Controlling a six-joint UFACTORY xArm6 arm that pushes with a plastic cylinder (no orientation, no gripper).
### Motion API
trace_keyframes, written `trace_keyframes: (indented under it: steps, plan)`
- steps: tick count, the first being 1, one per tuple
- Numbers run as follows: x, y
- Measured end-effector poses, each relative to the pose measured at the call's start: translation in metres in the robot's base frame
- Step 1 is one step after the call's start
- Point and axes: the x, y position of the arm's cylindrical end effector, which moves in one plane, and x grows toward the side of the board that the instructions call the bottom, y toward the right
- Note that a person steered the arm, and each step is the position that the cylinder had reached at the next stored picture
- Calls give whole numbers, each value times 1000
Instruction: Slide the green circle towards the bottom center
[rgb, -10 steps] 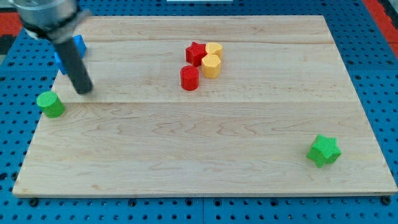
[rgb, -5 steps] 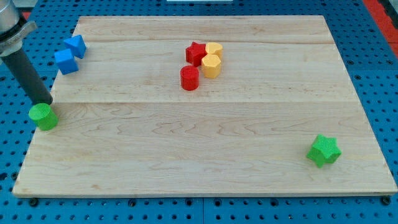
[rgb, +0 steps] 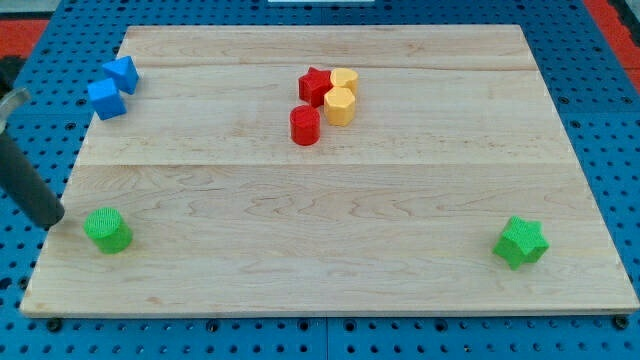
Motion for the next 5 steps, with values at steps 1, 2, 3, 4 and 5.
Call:
trace_keyframes:
  steps: [1,2,3,4,5]
  plan:
    - [26,25]
    - [10,124]
    - [4,162]
    - [4,111]
    - [-38,145]
